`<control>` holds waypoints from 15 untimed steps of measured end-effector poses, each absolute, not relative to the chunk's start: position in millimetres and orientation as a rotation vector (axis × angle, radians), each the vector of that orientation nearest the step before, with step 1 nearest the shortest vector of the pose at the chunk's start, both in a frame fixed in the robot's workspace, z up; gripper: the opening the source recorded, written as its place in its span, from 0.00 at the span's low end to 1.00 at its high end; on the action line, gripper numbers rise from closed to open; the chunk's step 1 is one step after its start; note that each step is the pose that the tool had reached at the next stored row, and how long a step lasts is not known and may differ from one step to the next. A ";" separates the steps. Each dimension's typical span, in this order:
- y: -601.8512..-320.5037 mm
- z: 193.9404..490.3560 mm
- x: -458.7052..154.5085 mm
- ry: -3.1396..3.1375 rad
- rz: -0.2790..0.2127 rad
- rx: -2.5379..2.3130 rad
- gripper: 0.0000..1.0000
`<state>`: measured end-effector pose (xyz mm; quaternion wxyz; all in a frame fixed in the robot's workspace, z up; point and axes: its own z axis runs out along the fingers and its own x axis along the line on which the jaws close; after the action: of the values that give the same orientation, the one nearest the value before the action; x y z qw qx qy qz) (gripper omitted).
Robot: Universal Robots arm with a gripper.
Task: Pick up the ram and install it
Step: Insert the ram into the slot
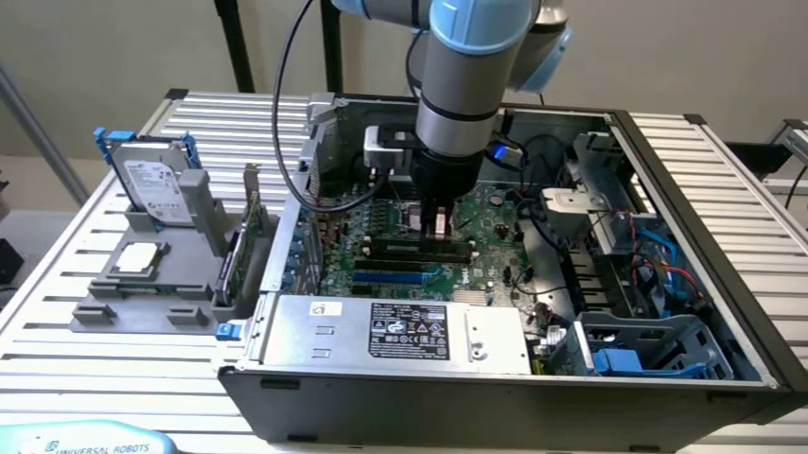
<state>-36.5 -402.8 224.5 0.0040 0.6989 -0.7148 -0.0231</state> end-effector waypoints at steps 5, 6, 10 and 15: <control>-402.8 224.1 -36.5 -2.240 -0.072 2.190 0.21; -402.8 224.1 -36.5 -2.240 -0.072 2.190 0.21; -402.8 235.1 -36.6 -2.239 -0.074 2.189 0.21; -402.8 244.4 -36.5 -2.239 -0.079 2.189 0.21</control>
<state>-36.5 -402.8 244.4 0.0048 0.6988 -0.7148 -0.0252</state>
